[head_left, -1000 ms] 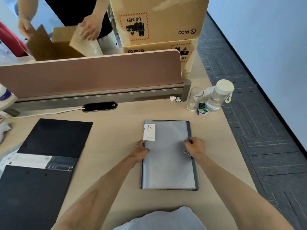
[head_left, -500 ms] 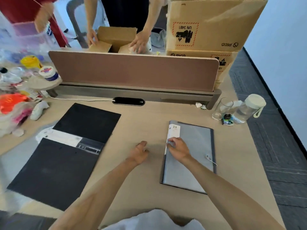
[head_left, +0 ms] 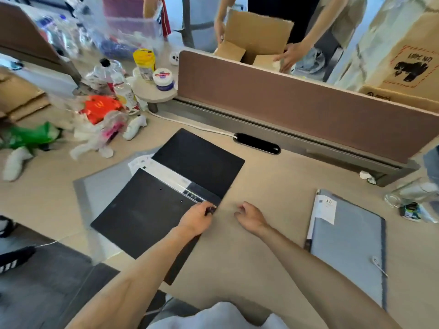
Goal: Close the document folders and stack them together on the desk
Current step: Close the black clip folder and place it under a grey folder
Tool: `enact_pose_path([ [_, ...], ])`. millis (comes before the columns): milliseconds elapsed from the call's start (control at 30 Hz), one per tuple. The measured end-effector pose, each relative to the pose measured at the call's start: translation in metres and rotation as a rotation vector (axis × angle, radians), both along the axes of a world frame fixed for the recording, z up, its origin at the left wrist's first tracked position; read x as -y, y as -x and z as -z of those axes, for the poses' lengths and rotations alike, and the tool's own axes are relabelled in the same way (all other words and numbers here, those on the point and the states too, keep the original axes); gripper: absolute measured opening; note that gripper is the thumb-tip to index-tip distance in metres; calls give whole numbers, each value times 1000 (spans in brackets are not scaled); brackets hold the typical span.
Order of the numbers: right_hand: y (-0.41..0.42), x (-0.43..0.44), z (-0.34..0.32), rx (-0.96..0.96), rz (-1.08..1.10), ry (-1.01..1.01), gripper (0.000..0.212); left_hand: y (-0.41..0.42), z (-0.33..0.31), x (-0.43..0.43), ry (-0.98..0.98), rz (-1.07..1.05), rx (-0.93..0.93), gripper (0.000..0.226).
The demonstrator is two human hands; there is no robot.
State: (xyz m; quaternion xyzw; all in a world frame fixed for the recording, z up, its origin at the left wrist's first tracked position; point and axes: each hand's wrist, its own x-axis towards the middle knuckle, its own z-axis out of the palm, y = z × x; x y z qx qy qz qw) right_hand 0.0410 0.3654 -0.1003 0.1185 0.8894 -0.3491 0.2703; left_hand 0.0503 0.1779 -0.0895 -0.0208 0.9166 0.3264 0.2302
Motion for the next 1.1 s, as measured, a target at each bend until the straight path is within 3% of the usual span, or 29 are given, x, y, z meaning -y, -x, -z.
enact_pose_path([
  [100, 14, 41, 4, 43, 111, 55, 36, 8, 4, 42, 36, 20, -18, 45],
  [233, 45, 81, 17, 4, 483, 216, 47, 19, 13, 87, 48, 37, -45, 45],
  [367, 69, 93, 24, 15, 731, 323, 28, 23, 16, 115, 61, 92, -54, 44],
  [400, 72, 95, 25, 31, 739, 356, 30, 24, 16, 118, 53, 87, -67, 44],
  [533, 89, 98, 36, 73, 731, 438, 69, 26, 8, 121, 15, 21, -137, 44],
  [633, 97, 97, 40, 11, 708, 440, 59, 25, -5, 120, 11, -27, -176, 43],
  [800, 85, 103, -8, -91, 670, 556, 48, 15, -30, 113, 6, -152, -256, 40],
  [967, 58, 91, -47, -123, 695, 728, 19, -9, -56, 92, -27, -309, -371, 37],
  [1100, 34, 77, -78, -126, 658, 928, 14, -24, -85, 60, -229, -534, -375, 54],
])
